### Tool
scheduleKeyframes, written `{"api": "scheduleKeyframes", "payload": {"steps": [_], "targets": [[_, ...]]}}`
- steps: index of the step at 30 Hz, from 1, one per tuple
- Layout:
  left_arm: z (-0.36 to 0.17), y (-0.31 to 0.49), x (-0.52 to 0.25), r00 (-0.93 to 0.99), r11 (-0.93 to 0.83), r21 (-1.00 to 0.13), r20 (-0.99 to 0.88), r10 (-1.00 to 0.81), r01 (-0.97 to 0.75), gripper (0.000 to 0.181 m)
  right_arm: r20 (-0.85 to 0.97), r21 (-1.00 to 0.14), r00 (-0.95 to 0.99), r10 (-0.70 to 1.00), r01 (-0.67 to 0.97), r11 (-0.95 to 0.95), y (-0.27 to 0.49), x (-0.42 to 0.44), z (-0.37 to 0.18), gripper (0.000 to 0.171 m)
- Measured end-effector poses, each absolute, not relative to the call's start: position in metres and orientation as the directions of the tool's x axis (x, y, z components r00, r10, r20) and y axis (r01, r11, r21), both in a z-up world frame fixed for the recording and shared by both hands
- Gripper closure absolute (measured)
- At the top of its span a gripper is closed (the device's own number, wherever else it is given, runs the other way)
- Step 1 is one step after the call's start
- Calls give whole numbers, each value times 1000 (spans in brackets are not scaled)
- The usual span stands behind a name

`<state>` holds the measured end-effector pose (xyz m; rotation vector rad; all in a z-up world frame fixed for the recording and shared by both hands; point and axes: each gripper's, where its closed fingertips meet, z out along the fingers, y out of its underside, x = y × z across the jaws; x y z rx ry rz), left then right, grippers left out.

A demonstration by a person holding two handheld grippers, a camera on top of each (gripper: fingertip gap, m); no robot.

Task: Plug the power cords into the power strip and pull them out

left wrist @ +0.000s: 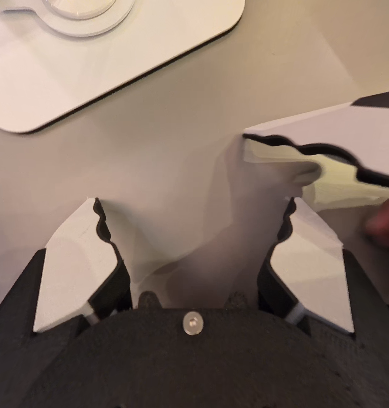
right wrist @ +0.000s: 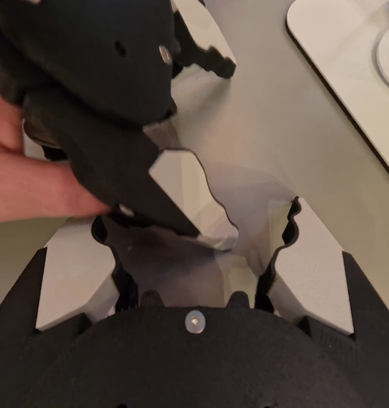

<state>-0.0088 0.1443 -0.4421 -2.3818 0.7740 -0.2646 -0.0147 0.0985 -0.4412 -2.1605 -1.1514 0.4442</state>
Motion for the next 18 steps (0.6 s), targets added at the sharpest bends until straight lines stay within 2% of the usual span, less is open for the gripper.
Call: {"api": "scheduleKeyframes", "payload": {"steps": [7,8,10,16,18], "targets": [[-443,153,5,797,-641,-596,2,-604,-484,36,2,-667,535,845,631,-397,97,-29,-442,12],[-443,154,6,803,-647,-594,2,-596,-479,37,2,-655,528,849,642,-398,98,-29,-442,12],[-439,157,6,818,-649,-609,1,-575,-456,52,-12,-647,514,857,650,-399,100,-30,-442,11],[-438,162,9,803,-634,-618,8,-596,-465,60,-54,-658,510,858,628,-415,102,-34,-437,13],[-428,158,12,781,-620,-653,69,-620,-434,65,-100,-734,511,854,541,-410,102,-32,-421,29]]}}
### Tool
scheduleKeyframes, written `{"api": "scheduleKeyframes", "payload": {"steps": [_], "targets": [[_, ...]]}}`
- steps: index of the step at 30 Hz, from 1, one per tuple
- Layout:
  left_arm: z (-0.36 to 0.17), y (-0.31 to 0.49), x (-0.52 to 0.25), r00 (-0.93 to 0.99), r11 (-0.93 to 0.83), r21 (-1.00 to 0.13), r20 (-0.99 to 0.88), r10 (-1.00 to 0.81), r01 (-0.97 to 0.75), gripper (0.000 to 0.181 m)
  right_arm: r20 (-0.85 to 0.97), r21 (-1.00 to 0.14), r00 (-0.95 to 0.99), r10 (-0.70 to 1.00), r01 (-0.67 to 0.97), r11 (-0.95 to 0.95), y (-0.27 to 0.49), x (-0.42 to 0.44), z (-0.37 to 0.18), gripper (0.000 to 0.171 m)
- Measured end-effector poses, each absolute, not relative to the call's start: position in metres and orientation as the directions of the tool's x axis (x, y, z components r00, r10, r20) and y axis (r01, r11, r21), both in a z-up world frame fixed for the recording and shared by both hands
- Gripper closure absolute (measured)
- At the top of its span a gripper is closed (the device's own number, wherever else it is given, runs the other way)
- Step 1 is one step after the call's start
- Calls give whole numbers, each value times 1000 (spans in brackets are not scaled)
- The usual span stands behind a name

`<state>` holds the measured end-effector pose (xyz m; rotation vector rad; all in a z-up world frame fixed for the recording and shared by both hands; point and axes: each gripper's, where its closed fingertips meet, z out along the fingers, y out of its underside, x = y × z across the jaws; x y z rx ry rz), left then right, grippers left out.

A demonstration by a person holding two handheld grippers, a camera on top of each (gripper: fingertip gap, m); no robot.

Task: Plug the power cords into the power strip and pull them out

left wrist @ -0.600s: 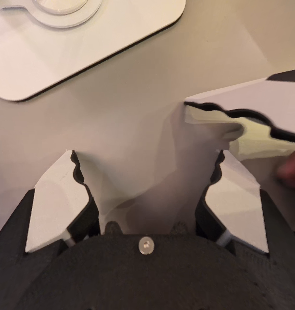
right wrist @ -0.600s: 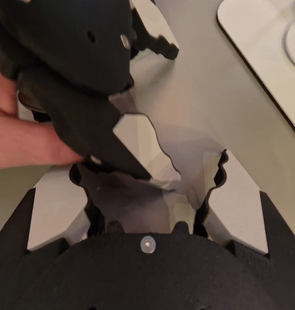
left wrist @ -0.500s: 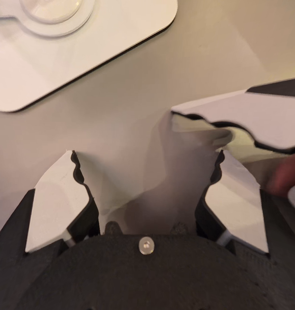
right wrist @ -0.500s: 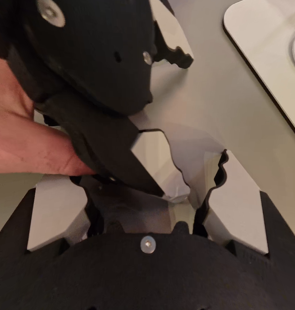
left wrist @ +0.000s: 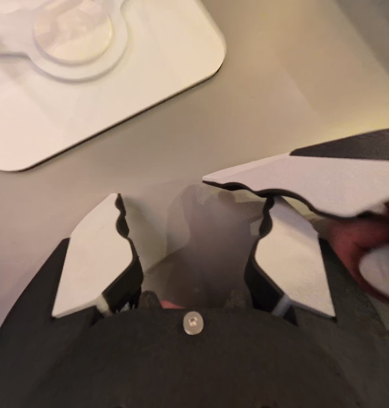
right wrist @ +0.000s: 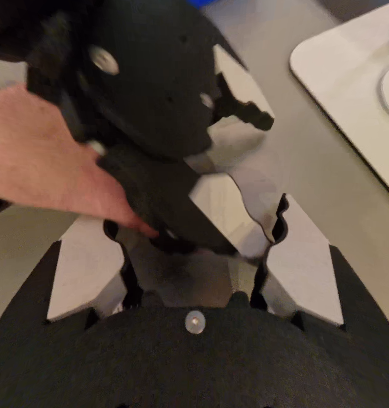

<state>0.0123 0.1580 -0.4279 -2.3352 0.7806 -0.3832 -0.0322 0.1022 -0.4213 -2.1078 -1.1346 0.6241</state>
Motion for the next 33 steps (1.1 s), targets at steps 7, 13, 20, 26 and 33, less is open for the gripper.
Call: {"api": "scheduleKeyframes", "payload": {"steps": [7,13,20,26,33], "targets": [[-325,115,17,649,-290,-898,6,-761,-332,156,64,-879,379,923,460,-128,75,-29,-338,66],[-250,109,-43,673,-148,-943,-98,-733,-298,114,-2,-975,277,961,212,-63,54,-36,-284,61],[-239,145,-177,650,-155,-763,-403,-644,-627,97,-16,-964,325,946,245,-101,68,-16,-331,155],[-275,191,-274,334,-150,-340,-589,-736,-928,91,88,-901,343,935,428,-73,80,-10,-377,171],[-331,228,-320,25,-46,30,-493,-870,-999,98,185,-841,322,929,540,-20,80,-12,-396,156]]}}
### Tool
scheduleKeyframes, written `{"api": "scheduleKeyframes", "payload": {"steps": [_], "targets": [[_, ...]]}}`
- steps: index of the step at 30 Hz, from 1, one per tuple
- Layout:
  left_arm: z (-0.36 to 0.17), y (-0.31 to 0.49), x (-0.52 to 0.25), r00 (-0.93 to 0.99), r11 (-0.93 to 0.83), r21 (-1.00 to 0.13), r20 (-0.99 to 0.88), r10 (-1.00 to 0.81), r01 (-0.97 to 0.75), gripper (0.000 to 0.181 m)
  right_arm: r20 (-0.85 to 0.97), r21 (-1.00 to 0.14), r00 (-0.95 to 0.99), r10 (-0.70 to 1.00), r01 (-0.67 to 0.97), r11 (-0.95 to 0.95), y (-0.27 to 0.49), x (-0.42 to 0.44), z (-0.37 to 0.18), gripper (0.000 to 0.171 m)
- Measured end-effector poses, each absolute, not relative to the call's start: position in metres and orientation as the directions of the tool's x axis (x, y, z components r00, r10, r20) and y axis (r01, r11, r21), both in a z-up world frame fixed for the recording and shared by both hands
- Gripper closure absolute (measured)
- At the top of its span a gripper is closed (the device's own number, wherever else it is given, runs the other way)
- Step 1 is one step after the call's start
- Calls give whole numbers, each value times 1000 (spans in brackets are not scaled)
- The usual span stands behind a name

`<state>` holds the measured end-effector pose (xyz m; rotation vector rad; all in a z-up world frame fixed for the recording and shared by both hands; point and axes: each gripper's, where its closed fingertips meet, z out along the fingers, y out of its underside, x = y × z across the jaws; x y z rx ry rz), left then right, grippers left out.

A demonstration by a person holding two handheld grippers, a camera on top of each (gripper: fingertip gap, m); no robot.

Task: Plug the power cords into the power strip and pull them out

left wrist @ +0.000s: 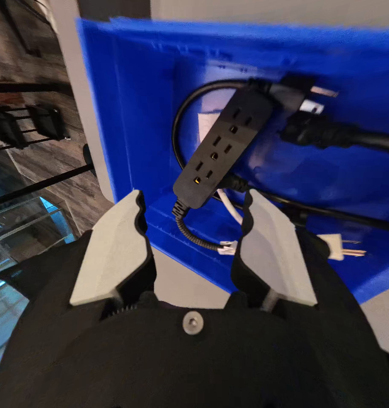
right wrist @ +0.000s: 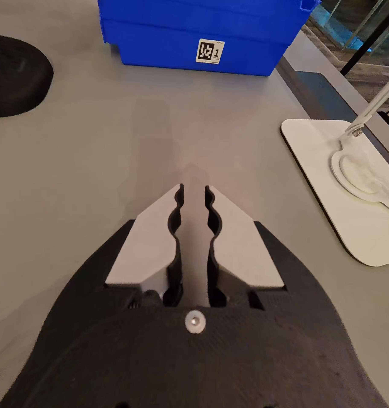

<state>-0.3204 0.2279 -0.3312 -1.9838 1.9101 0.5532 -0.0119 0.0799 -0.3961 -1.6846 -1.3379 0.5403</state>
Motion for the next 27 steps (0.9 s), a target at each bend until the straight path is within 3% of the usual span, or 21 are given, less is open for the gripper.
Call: {"api": "scheduleKeyframes", "payload": {"steps": [10,17,27], "targets": [[-383,246,-347,-33,-23,209,-259,-965,-978,124,172,-849,295,940,528,-10,76,-13,-394,153],[-379,247,-349,-38,-16,190,-277,-960,-982,128,169,-848,290,942,530,-11,75,-13,-395,155],[-321,247,-351,58,-92,52,-455,-888,-994,131,167,-861,297,940,509,-8,76,-12,-391,157]]}}
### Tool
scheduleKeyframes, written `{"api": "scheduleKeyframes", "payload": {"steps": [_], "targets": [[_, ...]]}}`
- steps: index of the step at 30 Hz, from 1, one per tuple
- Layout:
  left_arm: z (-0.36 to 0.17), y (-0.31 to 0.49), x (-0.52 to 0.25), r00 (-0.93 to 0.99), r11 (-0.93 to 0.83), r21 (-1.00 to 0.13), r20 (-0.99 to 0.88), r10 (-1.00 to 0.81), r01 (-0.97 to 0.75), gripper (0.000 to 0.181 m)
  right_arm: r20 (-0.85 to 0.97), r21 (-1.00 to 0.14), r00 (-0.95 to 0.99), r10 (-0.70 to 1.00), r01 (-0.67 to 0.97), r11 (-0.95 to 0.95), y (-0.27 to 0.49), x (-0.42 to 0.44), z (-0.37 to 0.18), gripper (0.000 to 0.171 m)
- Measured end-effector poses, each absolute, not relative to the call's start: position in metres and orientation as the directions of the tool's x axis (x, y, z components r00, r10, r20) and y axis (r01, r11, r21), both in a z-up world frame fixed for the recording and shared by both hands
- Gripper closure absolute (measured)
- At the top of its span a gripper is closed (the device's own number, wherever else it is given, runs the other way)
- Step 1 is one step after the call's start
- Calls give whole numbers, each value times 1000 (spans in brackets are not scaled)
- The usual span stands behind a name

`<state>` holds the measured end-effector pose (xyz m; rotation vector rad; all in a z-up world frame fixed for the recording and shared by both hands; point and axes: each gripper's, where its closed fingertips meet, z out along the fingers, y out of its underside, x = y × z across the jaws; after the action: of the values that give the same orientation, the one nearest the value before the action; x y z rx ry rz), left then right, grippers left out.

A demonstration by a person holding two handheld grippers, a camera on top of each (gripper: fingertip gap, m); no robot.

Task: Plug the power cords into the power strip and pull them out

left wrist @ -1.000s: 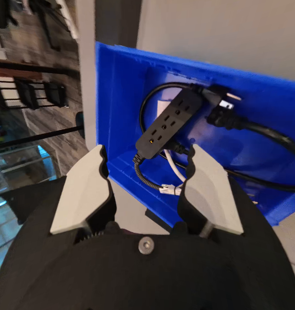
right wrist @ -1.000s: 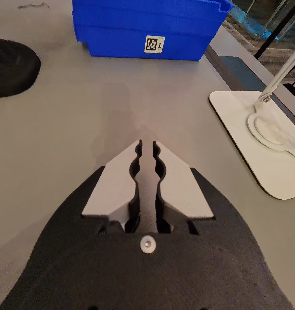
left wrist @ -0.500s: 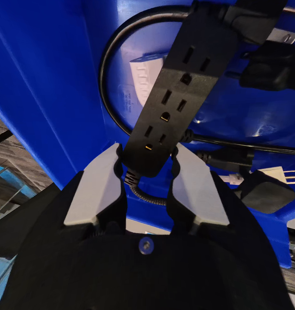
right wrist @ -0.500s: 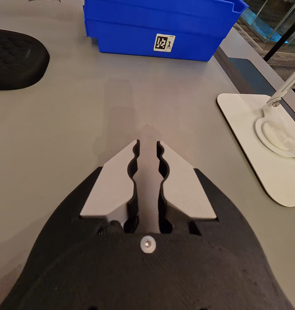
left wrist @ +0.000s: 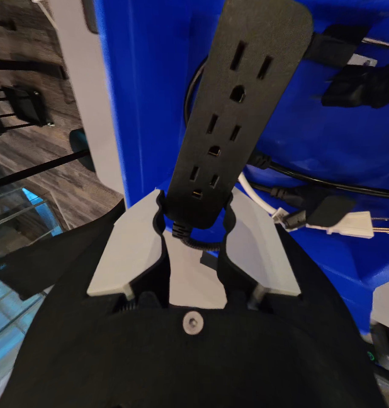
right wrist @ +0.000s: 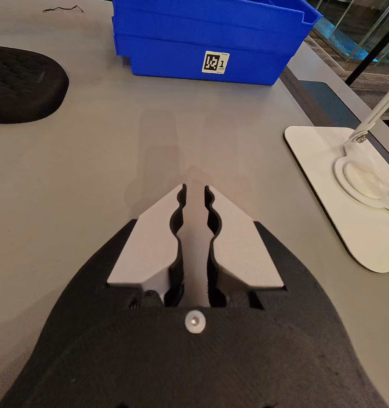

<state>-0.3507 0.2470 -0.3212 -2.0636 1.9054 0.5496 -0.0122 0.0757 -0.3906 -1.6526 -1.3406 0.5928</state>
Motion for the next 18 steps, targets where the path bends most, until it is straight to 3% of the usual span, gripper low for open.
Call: {"api": "scheduleKeyframes", "payload": {"steps": [12,18], "targets": [[-252,233,-350,264,-166,-214,-597,-758,-963,133,179,-873,321,930,488,0,78,-11,-384,153],[-193,215,-327,293,-110,-306,-654,-697,-946,133,175,-892,394,902,452,-24,90,1,-375,151]]}}
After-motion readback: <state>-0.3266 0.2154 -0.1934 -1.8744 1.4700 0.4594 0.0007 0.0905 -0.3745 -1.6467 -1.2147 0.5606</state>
